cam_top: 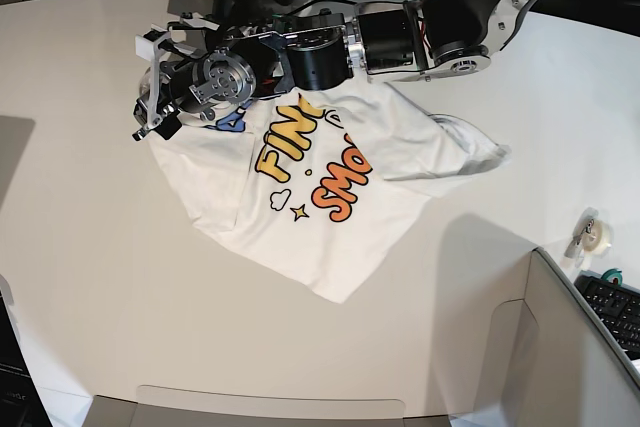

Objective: Layout the t-shirt on the table in an organized manner, then fold the t-shirt properly

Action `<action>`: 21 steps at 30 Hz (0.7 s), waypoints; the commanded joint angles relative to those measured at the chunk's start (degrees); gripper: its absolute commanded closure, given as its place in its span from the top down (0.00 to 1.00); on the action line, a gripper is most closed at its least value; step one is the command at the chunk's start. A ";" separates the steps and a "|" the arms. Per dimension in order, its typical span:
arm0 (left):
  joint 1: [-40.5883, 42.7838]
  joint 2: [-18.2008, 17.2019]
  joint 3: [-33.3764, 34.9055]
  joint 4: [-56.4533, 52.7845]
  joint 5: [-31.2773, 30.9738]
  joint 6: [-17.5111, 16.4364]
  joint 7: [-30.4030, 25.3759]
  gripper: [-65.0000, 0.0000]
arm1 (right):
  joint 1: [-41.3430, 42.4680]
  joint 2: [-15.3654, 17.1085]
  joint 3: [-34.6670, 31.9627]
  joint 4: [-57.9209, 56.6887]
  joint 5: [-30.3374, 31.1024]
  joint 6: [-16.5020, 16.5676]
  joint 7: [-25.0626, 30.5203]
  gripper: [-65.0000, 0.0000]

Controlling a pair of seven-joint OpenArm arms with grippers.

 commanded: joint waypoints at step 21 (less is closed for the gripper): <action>-1.57 3.94 -0.25 2.83 -4.64 5.50 -3.02 0.37 | -3.95 2.19 -5.65 -3.98 11.90 11.77 -53.66 0.00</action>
